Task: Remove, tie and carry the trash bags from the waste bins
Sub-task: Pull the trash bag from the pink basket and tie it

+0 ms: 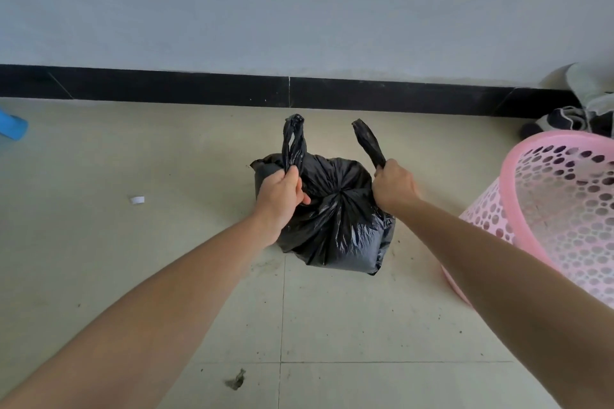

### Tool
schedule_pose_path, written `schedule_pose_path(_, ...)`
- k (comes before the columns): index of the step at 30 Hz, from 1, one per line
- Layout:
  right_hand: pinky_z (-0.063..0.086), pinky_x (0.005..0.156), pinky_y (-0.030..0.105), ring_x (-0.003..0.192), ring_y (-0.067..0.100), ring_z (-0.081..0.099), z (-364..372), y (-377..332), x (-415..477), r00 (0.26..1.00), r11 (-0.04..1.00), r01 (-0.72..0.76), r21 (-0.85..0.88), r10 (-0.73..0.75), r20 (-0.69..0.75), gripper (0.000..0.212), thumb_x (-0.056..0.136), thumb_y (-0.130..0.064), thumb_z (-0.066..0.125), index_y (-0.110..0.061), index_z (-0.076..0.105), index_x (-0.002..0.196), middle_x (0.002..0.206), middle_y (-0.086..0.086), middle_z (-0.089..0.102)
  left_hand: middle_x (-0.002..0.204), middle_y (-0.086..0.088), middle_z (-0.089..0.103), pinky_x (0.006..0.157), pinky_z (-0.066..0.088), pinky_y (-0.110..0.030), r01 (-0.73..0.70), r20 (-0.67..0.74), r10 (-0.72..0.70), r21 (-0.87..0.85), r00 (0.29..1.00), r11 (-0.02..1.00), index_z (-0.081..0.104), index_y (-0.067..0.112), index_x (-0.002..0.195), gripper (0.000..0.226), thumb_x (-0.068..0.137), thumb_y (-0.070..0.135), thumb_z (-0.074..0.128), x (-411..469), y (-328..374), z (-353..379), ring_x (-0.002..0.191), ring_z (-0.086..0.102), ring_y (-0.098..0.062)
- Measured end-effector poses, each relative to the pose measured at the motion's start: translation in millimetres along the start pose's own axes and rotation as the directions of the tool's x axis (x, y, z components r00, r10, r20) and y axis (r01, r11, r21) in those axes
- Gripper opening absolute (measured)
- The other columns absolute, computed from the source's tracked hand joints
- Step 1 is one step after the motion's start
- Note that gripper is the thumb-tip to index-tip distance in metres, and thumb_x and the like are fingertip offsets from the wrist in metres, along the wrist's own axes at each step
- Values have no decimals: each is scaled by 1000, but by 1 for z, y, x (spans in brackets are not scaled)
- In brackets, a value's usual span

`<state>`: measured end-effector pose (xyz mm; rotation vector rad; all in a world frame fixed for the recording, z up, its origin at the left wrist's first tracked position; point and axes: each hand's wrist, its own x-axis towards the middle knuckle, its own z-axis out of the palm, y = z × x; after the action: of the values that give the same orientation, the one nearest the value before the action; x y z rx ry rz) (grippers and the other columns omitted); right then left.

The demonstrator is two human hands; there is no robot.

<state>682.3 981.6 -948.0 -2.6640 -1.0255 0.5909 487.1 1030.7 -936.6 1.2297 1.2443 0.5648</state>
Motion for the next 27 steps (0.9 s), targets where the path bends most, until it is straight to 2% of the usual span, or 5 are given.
schedule_pose_path(7,48,68,33,83,18,61,-12,-10,-5,982,876,181,448,-187,-31,34,100,-47,48,-15,55,110,92,1,62,69,-4,42,51,36,-13,-233,-132,239,66,962,970,43,9,91,17,104,20,40,10,16,-2,63,41,-16)
schedule_pose_path(11,61,79,40,93,33,73,-18,-22,-5,971,436,-96,895,-157,181,34,85,-21,77,0,67,109,102,19,73,71,-1,59,68,47,-17,-316,-210,313,24,926,949,52,7,96,18,105,18,41,23,25,-12,63,59,-8)
schedule_pose_path(14,61,78,39,94,34,72,-15,-22,-7,931,247,-249,936,-205,302,30,89,-9,71,9,65,113,105,25,72,77,-7,69,76,57,-32,-269,-218,224,-205,950,941,54,16,104,20,108,21,36,29,33,-17,67,69,-16)
schedule_pose_path(21,56,77,29,81,13,66,-12,-38,-5,948,462,77,884,-309,79,18,100,-24,57,-28,70,112,91,-3,73,60,2,42,68,48,-34,-99,-61,87,-248,994,964,55,15,103,18,107,24,39,35,40,-12,51,51,-16)
schedule_pose_path(27,38,55,33,59,17,48,-21,-35,-9,833,778,463,425,-545,90,20,104,-25,46,-20,61,91,73,3,59,65,-2,36,60,38,-29,165,228,-97,-303,969,939,47,7,109,29,85,-6,39,34,42,-25,55,40,-16)
